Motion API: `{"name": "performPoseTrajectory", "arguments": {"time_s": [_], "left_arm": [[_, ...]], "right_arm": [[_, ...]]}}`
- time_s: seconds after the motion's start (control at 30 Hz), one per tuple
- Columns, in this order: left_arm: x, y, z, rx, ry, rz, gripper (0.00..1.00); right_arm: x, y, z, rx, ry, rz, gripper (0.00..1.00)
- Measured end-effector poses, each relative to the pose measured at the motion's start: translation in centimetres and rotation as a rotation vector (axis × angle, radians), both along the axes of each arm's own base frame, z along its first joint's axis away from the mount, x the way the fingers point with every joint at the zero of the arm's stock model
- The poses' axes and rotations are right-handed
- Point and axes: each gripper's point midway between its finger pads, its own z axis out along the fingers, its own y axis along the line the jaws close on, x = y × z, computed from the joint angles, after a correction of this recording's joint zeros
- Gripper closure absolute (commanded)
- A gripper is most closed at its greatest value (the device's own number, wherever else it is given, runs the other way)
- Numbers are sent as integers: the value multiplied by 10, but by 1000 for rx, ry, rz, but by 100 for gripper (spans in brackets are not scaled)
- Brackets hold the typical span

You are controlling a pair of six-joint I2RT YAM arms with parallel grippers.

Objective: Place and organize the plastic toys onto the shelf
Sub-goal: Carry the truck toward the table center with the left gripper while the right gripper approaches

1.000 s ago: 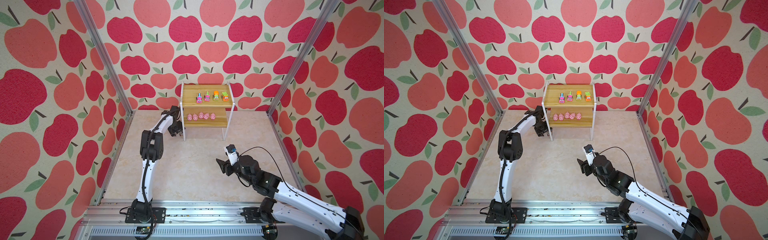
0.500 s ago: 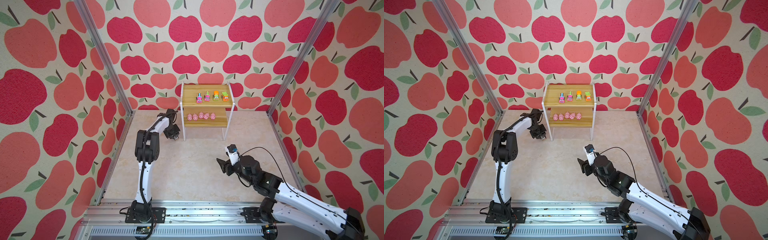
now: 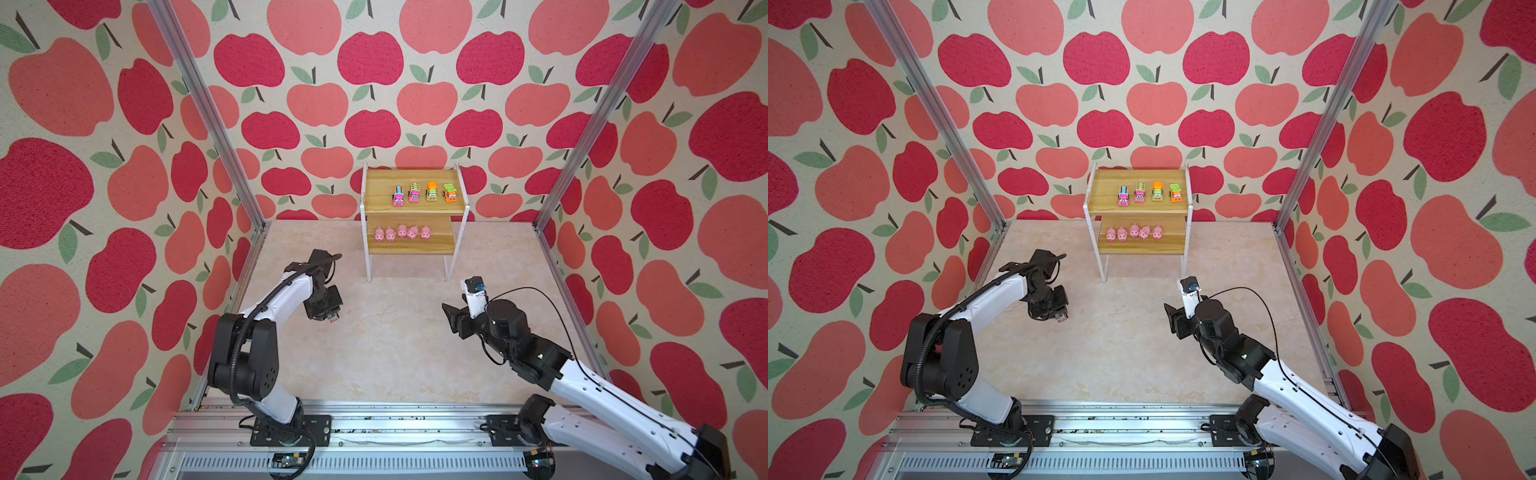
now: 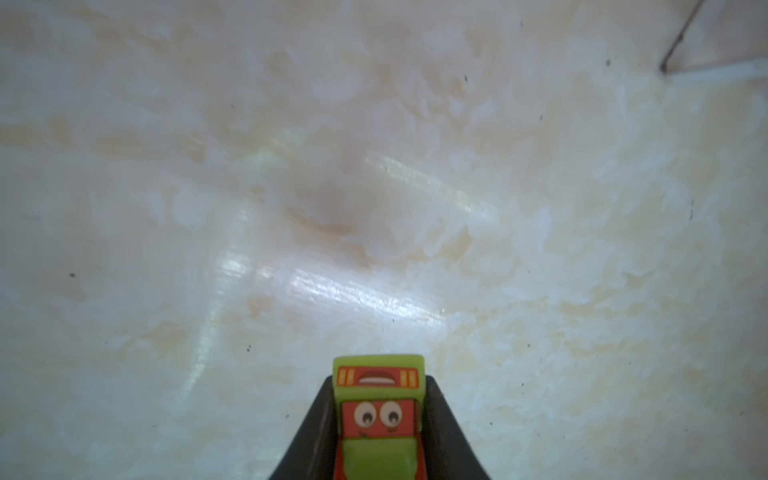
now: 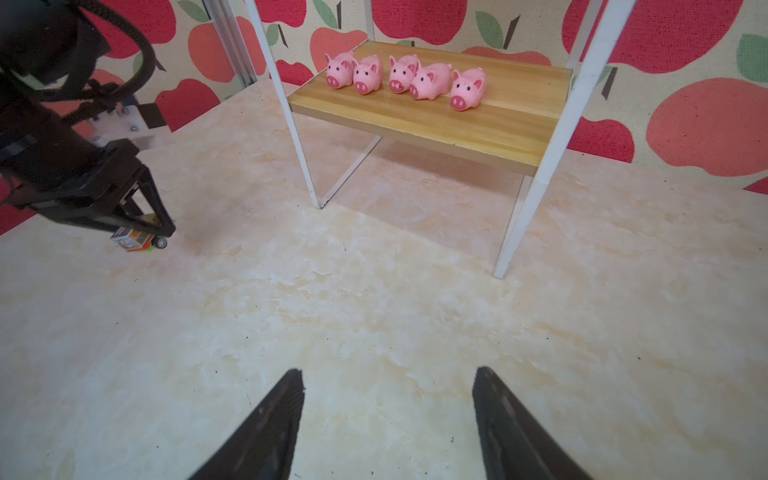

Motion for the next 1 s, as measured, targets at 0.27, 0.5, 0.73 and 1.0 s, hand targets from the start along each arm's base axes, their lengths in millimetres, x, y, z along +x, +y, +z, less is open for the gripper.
{"name": "performPoseTrajectory", "arguments": {"time_s": [0.27,0.5,0.73,1.0], "left_arm": [[-75,-118,2,8,-77,-535,80],[-70,-198,-13,41,-110,-930,80],[-54,-216,-41,120,-115,-1224,76],[-45,-217,-54,219,-154,-1393,42]], "right_arm": [[18,-55,30,66,21,-192,34],[6,-92,48,119,3,-284,34],[-4,-100,48,123,10,-292,34],[-4,-99,40,99,28,-282,34]]}}
